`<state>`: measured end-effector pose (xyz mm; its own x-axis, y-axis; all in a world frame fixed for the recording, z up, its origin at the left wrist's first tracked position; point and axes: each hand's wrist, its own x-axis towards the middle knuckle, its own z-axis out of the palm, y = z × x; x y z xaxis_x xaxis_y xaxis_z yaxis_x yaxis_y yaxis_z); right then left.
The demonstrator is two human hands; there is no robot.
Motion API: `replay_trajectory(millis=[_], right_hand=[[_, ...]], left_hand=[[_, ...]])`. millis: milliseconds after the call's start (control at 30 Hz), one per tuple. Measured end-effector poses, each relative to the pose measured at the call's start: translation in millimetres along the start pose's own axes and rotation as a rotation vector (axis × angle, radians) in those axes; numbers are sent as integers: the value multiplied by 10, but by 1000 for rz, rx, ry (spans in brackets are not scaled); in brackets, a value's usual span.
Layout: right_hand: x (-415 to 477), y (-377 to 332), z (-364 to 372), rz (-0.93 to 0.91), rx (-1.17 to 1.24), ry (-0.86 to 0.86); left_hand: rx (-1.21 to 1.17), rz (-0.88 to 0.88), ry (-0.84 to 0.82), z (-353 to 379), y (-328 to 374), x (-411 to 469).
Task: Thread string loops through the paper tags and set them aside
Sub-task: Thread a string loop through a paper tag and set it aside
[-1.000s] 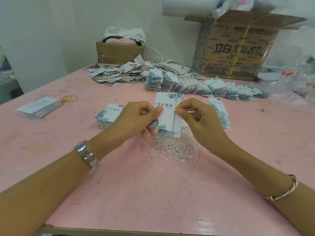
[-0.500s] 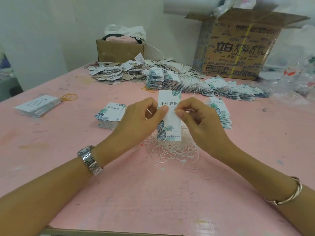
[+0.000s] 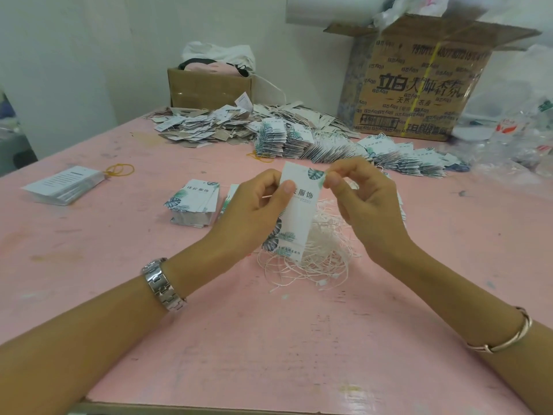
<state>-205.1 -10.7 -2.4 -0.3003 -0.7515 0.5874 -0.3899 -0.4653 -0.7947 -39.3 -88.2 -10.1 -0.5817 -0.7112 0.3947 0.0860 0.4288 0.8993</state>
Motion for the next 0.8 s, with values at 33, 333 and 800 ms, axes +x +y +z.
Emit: replay_trajectory(millis=[33,333,800], right_hand=[[5,4,-7,32,32,-24],[-3,-7,13,139,150,-166],[-10,22,21,160,162,-207]], left_hand=[[4,5,-12,12,3,-9],[41,31,-103,42,0,-43],[72,5,-165,61,24,-75]])
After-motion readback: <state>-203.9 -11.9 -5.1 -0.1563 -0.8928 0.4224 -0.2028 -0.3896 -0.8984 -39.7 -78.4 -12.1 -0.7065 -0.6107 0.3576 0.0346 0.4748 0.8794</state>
